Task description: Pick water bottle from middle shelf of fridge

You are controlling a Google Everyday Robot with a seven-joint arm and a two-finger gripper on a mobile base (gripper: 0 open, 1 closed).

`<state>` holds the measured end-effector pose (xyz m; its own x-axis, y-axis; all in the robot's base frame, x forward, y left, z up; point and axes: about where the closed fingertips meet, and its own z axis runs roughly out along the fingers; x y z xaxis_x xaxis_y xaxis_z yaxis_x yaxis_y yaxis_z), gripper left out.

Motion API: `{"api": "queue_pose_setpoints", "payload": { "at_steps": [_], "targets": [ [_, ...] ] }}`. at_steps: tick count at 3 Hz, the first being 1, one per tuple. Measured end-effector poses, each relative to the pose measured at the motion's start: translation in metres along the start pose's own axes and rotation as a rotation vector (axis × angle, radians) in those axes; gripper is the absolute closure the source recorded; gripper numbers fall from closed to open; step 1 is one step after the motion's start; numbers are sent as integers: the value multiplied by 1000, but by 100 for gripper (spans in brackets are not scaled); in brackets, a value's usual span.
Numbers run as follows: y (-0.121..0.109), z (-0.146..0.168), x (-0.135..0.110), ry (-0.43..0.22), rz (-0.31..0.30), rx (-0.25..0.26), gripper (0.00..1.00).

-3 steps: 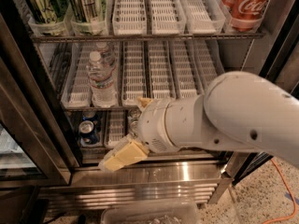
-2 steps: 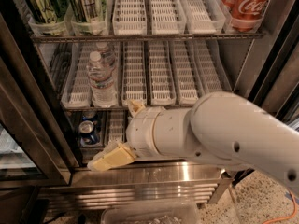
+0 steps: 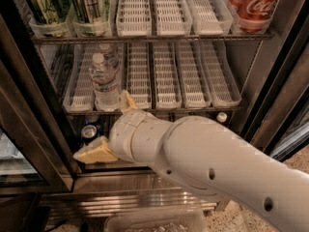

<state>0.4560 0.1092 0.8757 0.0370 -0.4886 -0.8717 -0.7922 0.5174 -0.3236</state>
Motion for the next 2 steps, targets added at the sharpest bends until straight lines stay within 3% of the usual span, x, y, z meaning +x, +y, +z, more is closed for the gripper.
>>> {"api": "queue_pose_setpoints", "payload": {
  "at_steps": [2],
  "targets": [
    [-40,12,-10,-70,163,178,0]
  ]
}}
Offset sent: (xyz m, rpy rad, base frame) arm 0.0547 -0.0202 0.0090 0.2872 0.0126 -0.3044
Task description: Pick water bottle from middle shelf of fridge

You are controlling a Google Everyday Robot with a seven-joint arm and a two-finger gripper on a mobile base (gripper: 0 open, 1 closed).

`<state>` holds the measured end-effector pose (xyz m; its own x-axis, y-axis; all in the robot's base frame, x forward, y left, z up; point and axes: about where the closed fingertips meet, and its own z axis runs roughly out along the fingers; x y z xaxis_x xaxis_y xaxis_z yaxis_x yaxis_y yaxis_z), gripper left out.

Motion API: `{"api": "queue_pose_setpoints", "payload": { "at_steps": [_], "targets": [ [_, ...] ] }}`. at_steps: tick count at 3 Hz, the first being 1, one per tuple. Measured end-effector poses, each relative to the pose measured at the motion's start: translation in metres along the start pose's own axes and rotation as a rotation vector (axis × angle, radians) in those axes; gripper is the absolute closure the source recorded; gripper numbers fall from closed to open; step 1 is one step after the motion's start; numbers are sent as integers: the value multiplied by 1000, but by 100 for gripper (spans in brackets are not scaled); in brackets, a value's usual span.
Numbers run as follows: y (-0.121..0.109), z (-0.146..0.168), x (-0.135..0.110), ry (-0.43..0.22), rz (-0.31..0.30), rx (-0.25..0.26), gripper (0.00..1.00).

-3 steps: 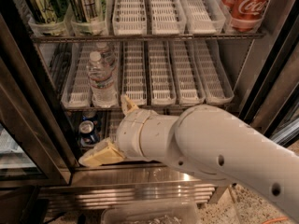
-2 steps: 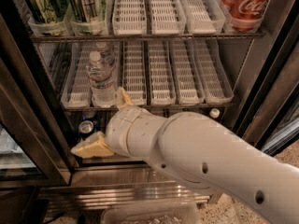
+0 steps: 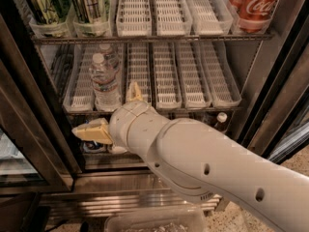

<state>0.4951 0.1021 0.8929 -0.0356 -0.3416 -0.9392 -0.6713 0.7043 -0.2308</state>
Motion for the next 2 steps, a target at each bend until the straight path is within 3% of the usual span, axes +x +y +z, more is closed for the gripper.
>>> {"api": "queue_pose_setpoints", "payload": {
  "at_steps": [1,2],
  "targets": [
    [-5,3,-4,-25,5,52,0],
    [-5,3,-4,-25,5,52,0]
  ]
}}
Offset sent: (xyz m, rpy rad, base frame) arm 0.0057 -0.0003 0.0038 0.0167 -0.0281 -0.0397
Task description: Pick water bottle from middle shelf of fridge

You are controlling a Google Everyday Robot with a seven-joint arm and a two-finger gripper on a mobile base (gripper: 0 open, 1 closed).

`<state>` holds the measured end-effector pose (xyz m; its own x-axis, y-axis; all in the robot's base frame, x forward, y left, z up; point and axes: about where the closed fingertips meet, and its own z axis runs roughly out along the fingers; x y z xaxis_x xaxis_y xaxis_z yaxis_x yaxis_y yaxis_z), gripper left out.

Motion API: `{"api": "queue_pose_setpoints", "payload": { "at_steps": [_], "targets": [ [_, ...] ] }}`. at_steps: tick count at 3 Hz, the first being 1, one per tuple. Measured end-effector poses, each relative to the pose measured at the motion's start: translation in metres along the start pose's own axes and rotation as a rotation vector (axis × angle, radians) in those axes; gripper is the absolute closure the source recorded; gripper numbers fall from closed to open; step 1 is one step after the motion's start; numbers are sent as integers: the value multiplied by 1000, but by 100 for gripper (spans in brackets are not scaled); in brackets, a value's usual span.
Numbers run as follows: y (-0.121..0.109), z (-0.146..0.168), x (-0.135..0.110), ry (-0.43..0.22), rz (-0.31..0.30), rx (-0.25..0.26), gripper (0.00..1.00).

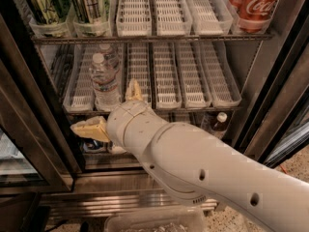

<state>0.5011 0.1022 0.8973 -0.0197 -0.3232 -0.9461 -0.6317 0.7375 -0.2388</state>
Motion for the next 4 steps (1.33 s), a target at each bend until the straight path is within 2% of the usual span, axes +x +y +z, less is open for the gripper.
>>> {"api": "queue_pose_setpoints", "payload": {
  "at_steps": [1,2,3,4],
  "targets": [
    [-4,5,-2,-10,11,54,0],
    [-6,18,-3,-33,69,128,0],
    [-16,30,-2,-56,117,211,0],
    [-28,39,-2,-77,126,300,0]
  ]
}}
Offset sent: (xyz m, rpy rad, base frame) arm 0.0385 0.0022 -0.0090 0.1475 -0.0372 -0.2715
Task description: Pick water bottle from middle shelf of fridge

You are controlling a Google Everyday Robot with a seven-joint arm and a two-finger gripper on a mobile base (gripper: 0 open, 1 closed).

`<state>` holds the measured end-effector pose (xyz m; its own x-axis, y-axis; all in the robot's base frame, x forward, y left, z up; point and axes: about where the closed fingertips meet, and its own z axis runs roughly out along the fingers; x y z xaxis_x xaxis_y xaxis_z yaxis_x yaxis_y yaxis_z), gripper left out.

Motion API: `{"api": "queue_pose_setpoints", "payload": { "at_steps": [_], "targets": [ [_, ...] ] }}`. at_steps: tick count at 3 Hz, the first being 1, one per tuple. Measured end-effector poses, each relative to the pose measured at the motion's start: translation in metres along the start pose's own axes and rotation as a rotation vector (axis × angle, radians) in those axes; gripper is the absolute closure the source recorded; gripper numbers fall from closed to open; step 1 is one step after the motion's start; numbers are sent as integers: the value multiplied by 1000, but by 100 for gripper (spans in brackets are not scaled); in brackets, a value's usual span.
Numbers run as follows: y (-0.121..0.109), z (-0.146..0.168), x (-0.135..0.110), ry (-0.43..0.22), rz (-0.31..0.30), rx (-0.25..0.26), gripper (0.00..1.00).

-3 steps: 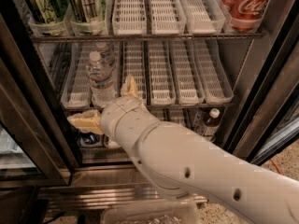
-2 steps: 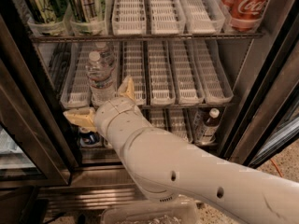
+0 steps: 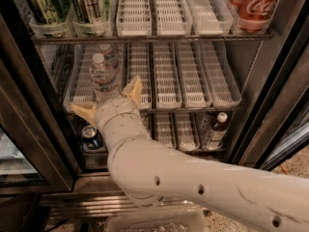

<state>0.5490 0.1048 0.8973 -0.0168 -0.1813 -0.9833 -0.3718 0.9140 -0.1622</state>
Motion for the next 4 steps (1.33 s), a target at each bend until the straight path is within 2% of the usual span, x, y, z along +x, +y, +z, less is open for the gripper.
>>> {"api": "queue_pose_setpoints", "payload": {
  "at_steps": [1,3,4],
  "targets": [
    [-3,12,1,-23,-26,47,0],
    [2,32,6,-46,-58,74,0],
    [6,41,15,-57,-59,88,13]
  ]
}}
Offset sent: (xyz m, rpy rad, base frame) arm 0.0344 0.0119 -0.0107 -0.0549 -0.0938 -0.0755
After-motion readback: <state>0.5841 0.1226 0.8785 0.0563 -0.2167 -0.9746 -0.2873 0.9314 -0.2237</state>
